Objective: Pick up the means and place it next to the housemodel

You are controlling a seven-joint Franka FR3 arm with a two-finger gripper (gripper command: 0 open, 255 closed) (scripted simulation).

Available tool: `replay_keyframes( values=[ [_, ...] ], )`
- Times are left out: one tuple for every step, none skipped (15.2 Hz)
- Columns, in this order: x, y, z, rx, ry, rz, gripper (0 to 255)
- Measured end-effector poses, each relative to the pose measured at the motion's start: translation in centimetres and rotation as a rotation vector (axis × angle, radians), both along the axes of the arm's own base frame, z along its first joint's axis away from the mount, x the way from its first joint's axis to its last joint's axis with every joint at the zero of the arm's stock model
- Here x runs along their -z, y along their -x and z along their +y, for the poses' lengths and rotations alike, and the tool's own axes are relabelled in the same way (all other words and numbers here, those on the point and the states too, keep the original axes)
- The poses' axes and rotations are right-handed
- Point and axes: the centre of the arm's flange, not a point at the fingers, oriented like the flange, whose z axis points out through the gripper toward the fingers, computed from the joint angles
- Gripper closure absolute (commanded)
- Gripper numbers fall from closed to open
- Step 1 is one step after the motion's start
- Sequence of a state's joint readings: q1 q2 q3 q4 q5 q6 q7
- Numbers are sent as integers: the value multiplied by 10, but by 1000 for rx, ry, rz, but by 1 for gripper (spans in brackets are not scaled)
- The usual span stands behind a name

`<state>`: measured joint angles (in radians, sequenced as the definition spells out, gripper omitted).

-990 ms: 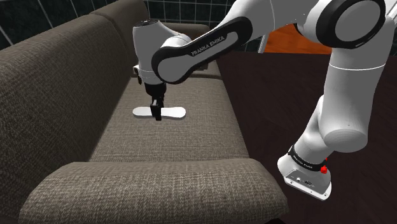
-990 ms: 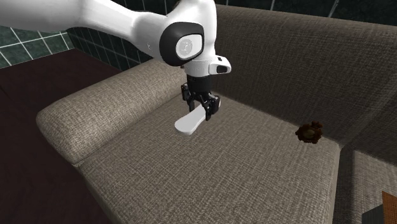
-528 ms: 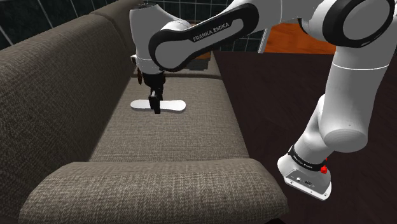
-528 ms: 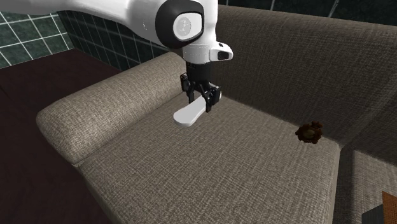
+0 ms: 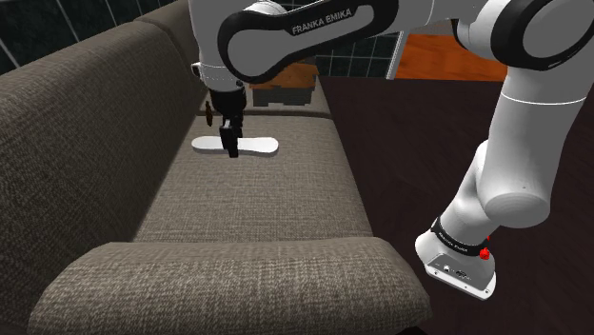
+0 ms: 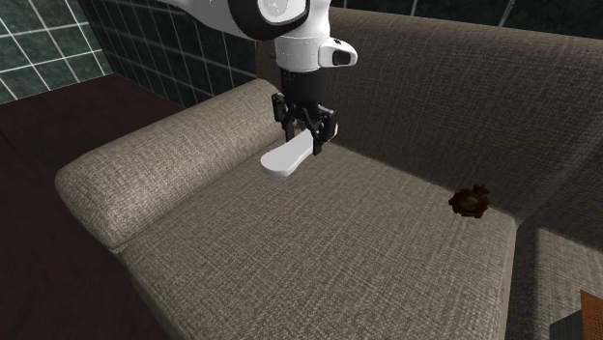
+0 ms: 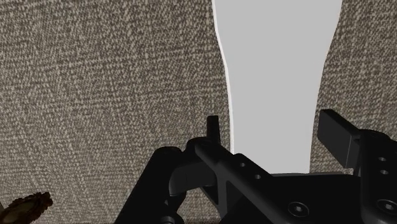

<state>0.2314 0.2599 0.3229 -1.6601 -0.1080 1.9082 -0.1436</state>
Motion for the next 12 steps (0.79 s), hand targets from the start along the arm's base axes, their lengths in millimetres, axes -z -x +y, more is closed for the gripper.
replay_keyframes(
  values=[
    [-5, 0, 0, 0, 0, 0, 255],
    [-10, 0, 0, 0, 0, 0, 255],
    [-15, -1, 1, 0, 0, 0, 255],
    [-20, -1, 0, 0, 0, 0, 255],
    [-26, -1, 1, 0, 0, 0, 255],
    [-31, 1, 1, 0, 0, 0, 255],
    [-36, -1, 2, 0, 0, 0, 255],
    [-41, -1, 2, 0, 0, 0, 255],
    [-47, -1, 2, 0, 0, 0, 255],
    [-52, -2, 2, 0, 0, 0, 255],
    [-57, -1, 0, 0, 0, 0, 255],
    [-62, -1, 0, 0, 0, 0, 255]
  ],
)
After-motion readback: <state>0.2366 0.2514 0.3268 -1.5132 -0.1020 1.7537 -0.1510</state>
